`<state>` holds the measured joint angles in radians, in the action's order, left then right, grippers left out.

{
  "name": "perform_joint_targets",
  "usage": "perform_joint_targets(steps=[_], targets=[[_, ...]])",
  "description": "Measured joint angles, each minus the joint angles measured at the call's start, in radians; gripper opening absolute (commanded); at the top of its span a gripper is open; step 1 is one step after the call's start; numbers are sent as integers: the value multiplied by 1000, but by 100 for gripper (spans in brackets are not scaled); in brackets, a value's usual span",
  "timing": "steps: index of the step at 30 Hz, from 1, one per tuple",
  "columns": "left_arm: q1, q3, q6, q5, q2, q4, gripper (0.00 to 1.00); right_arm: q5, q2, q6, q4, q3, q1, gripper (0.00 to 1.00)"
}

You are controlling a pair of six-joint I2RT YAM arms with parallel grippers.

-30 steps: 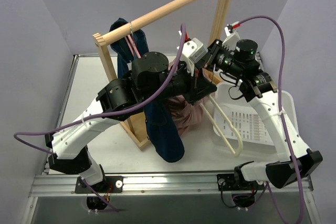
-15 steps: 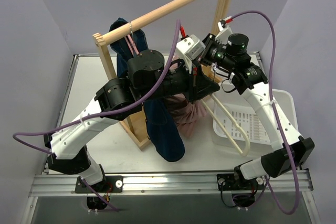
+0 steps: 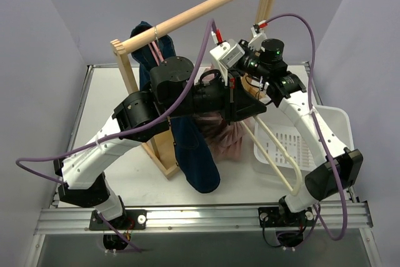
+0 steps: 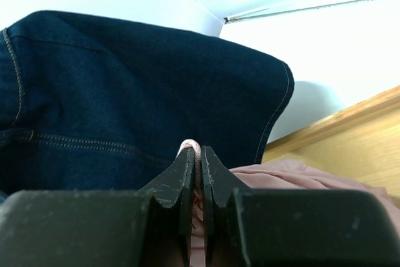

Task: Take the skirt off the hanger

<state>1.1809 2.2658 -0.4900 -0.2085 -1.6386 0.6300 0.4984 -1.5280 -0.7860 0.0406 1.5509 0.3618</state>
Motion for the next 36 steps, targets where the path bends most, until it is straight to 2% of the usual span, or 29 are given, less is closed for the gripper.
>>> perform_joint_targets(steps=[11,25,31,36], targets=[[0,64,-84,-66,-48,-14,2,-2,-58,-7,27,17,6,0],[29,362,-212,-216,-142,-66,2,-105,-104,-11,71,-39,19,0],[28,339,-199,-215,-136,-62,2,-140,-97,34,24,-36,19,0],[28,206,-132,-178,-82,-18,2,-187,-51,91,-77,-8,19,0]])
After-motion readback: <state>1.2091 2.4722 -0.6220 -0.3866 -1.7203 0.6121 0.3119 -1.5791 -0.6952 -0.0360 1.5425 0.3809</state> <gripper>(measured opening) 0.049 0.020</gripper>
